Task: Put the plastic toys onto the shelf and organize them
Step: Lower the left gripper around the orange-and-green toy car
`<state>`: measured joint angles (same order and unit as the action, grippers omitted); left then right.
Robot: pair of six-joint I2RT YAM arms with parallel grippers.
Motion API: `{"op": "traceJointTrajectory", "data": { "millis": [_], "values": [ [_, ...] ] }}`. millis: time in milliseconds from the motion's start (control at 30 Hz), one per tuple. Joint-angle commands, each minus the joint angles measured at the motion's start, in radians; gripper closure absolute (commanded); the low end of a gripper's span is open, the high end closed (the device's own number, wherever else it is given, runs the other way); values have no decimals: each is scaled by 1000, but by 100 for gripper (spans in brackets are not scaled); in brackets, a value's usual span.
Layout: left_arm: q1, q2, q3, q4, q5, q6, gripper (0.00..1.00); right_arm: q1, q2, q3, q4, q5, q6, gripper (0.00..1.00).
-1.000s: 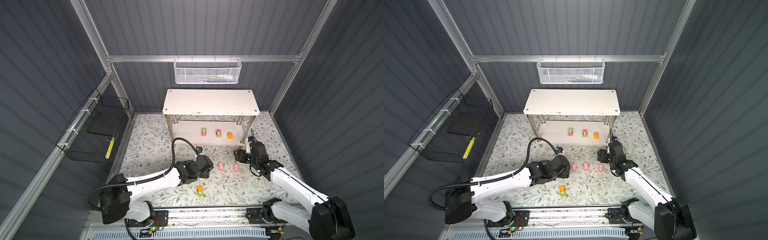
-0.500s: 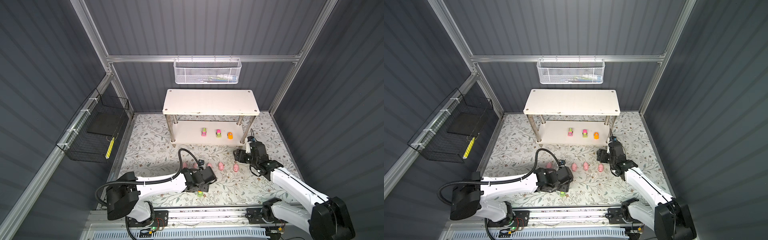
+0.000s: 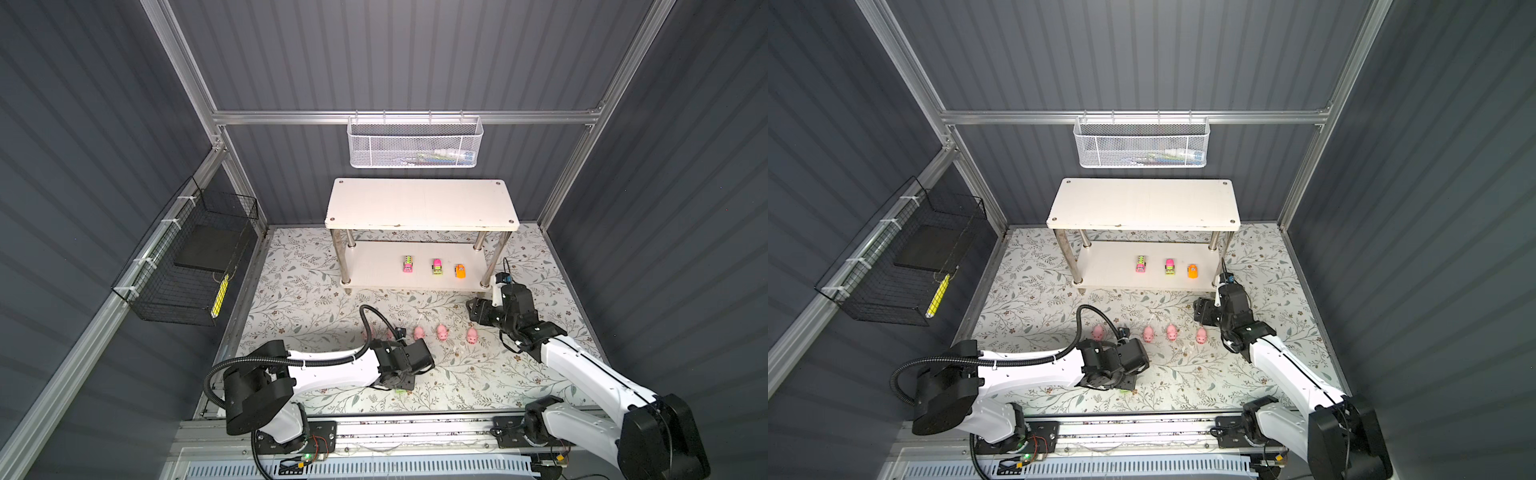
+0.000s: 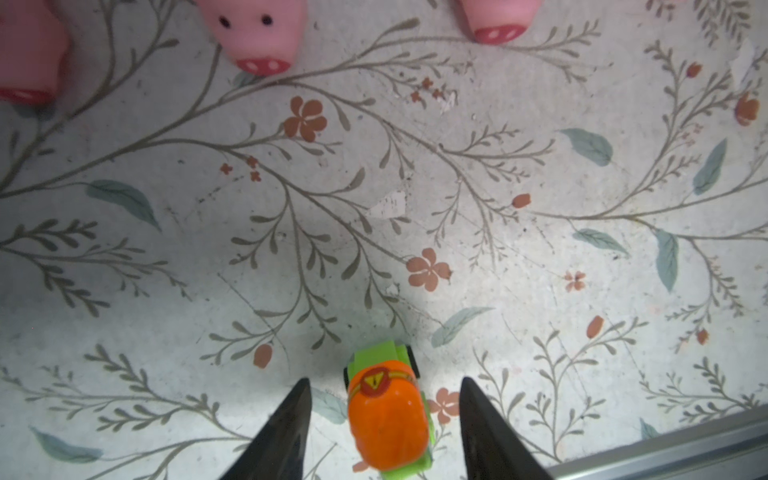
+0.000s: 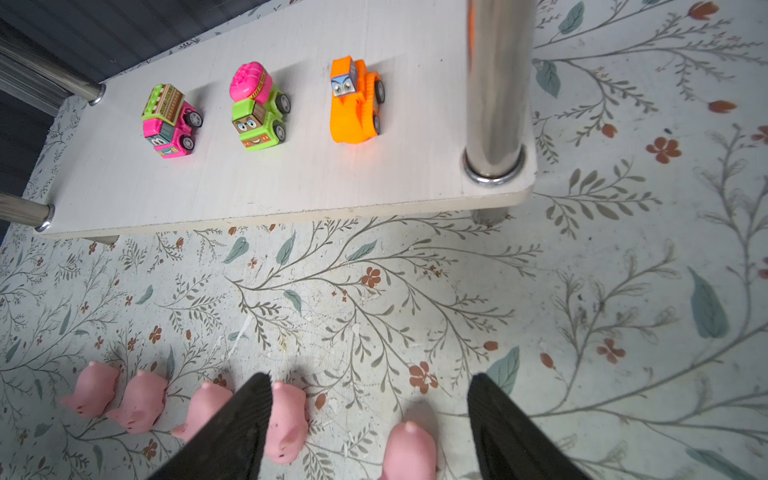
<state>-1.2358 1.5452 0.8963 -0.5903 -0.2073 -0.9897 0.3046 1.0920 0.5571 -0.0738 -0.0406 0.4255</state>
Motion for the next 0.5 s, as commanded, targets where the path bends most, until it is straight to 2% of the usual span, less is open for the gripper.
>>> {"op": "traceJointTrajectory", "data": {
  "millis": [0, 300, 467],
  "values": [
    [-4, 13, -1, -16, 17, -6, 47, -6, -7, -9, 16, -11, -5, 24],
    [-5, 23, 10, -23, 12, 17, 65, -9, -12, -9, 15, -13, -6, 24],
    [-5, 23, 23, -45, -5, 42, 66, -10, -12, -10, 18, -15, -4, 24]
  ]
}}
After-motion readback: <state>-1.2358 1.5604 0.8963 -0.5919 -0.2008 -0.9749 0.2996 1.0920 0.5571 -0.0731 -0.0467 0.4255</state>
